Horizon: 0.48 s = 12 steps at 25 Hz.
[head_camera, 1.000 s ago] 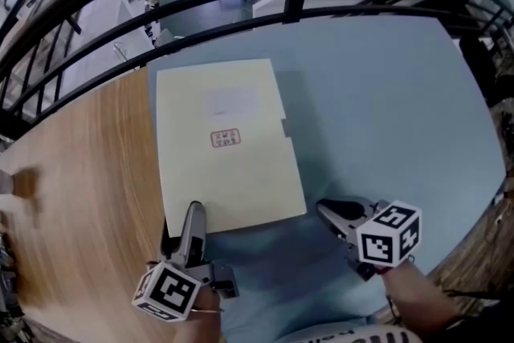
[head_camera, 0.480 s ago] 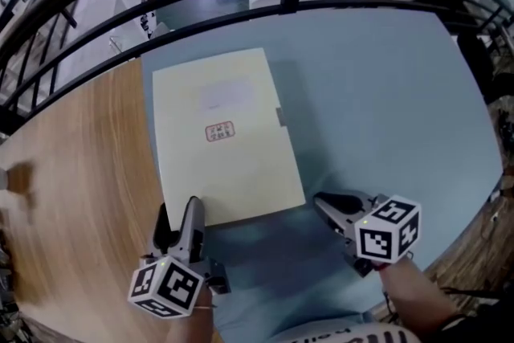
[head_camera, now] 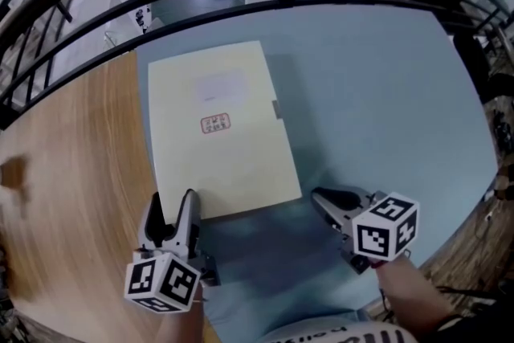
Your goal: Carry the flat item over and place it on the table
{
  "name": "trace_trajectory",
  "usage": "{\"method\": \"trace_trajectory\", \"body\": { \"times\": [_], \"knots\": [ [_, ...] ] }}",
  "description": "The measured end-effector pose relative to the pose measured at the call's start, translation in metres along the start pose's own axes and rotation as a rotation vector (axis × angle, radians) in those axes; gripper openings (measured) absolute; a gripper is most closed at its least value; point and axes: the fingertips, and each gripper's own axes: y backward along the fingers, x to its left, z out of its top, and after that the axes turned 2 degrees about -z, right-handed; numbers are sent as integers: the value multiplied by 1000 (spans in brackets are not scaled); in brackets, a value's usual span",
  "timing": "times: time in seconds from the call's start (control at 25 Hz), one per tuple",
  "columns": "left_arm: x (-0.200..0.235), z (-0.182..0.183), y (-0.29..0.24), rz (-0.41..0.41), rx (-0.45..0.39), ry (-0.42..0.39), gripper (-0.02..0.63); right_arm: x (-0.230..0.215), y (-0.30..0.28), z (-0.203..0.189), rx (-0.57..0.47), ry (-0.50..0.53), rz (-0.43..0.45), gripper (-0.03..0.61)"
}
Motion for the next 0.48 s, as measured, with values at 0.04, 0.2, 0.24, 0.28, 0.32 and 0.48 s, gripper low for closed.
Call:
{"method": "trace_trajectory", "body": {
  "times": [0.04,0.2,0.24,0.28,0.32,0.48],
  "knots": [
    [0,0,0,-4,-5,-18,327,-1,0,-1,0,-2,-5,43],
    [0,0,-1,-18,-11,-32,327,-3,6,-3,-2,-6,-24,43],
    [-1,0,-1,-22,-10,-31,327,-3,8,-3,-3,-5,-27,43],
    [-1,1,0,-26,-9,-31,326,-2,10,-3,-4,-4,-29,43],
    [-1,1,0,-30,-7,-30,325,0,11,-2,-5,-2,-31,43],
    [-1,0,0,-52,1,-33,325,3,19,-2,-13,-1,-43,43]
  ]
}}
